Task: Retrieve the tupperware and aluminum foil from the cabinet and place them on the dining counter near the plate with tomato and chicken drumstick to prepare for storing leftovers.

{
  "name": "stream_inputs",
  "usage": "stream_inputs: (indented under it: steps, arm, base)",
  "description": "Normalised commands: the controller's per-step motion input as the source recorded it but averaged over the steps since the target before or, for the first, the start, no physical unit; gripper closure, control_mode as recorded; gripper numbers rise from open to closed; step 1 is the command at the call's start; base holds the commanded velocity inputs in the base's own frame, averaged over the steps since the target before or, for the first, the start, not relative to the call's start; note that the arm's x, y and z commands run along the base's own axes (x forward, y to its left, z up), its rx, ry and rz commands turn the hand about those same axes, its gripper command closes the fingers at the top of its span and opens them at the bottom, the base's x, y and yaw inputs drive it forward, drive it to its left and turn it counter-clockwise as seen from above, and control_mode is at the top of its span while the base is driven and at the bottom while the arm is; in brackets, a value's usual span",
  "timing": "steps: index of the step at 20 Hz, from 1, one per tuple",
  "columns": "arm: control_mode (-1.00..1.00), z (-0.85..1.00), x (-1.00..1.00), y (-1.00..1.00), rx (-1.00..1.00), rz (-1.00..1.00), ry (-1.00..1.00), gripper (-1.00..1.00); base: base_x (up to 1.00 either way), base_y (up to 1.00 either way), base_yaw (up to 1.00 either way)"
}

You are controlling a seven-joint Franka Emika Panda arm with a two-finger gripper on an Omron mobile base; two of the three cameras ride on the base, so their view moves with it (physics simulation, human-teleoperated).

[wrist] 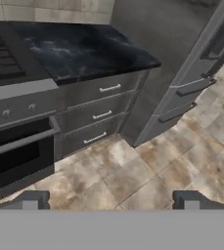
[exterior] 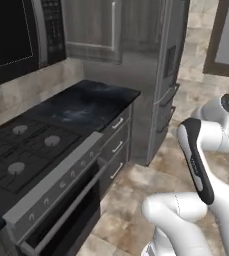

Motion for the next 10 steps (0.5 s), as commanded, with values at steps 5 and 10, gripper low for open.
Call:
stream_inputs:
  steps: [5, 10]
  arm:
    - [1.00, 0.00, 0.00, 0.00, 0.00, 0.00, 0.00, -1.00]
    - [1.00, 0.00, 0.00, 0.00, 0.00, 0.00, 0.00, -1.00]
  base:
    - [0.58, -0.95, 0.49]
    - [0.46, -1.00, 0.44]
